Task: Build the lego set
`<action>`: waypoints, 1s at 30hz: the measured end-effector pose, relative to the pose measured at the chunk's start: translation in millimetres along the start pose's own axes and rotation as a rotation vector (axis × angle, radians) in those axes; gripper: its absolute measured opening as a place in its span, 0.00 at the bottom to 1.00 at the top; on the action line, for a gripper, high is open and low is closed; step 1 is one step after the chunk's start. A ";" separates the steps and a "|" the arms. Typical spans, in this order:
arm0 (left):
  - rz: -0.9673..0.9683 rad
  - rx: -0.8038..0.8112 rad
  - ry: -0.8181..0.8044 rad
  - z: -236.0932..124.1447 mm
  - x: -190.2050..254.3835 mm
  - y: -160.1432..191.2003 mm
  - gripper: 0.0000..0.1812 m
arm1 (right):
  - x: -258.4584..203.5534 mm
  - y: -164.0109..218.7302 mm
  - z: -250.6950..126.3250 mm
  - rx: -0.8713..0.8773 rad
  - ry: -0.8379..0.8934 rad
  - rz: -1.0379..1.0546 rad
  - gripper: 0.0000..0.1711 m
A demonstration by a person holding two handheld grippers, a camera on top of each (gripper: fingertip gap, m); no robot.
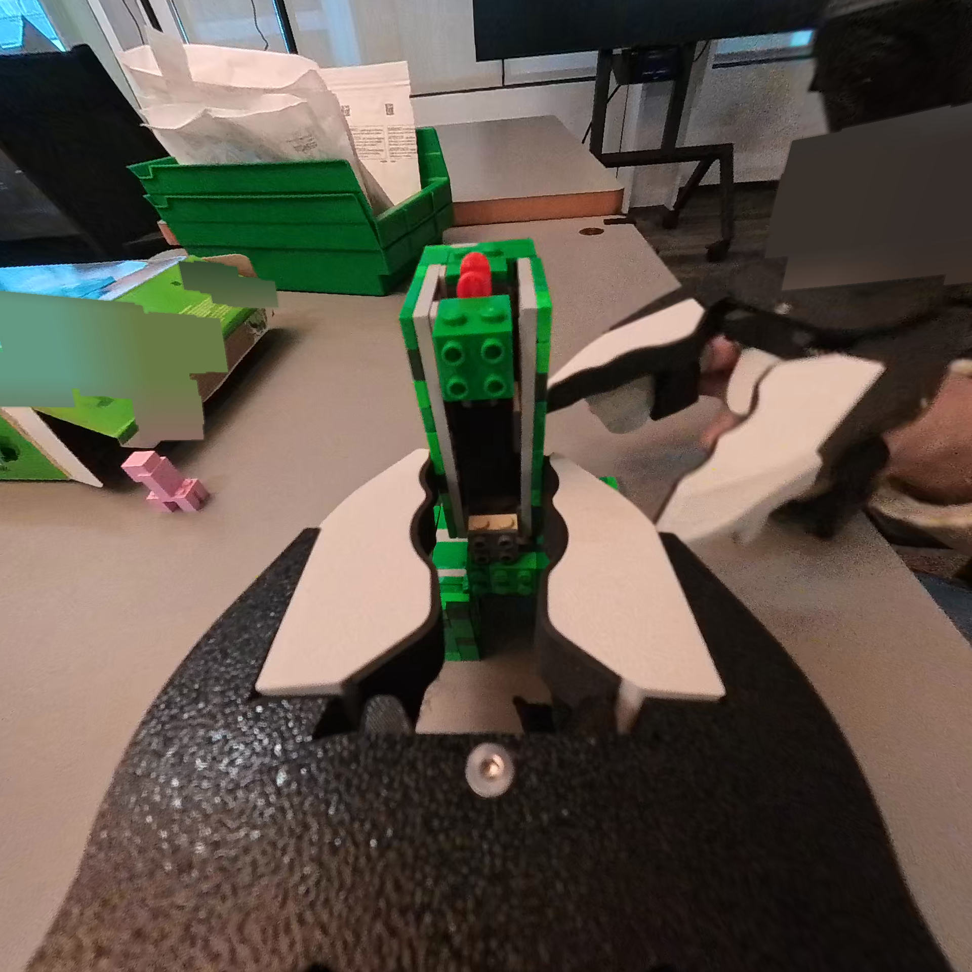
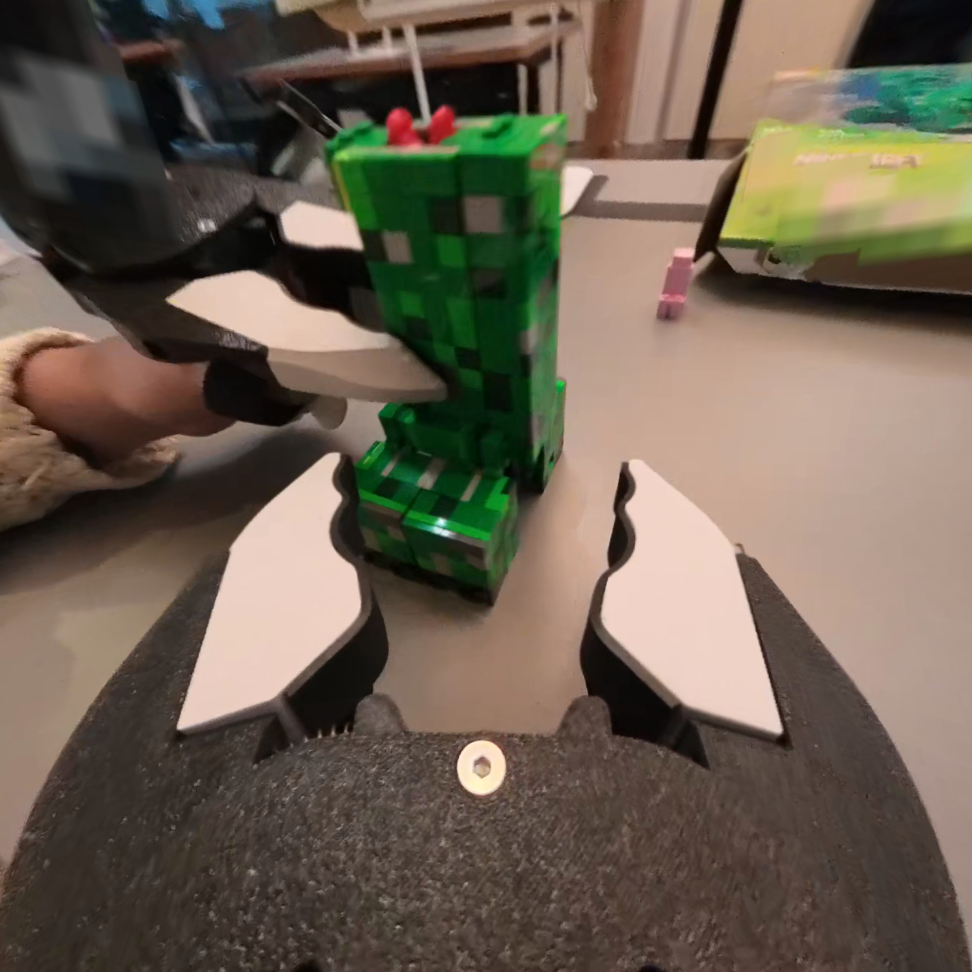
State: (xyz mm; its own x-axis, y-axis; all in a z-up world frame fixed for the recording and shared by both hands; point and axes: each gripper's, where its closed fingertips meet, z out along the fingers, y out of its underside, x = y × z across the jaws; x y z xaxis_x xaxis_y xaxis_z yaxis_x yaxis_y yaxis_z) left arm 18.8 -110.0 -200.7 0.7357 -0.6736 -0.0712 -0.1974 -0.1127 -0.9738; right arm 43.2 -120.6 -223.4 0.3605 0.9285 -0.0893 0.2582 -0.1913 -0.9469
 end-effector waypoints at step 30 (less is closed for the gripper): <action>-0.011 -0.010 0.057 -1.1 0.3 0.0 0.20 | -5.0 5.4 38.6 -0.113 0.375 -0.021 0.47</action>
State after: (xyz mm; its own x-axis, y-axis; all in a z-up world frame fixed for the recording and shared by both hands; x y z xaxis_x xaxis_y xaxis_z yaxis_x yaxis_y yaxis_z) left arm 18.3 -111.1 -200.5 0.7001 -0.7125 -0.0475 -0.1960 -0.1278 -0.9722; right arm 8.2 -114.0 -240.0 0.6515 0.7556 0.0685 0.3586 -0.2270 -0.9055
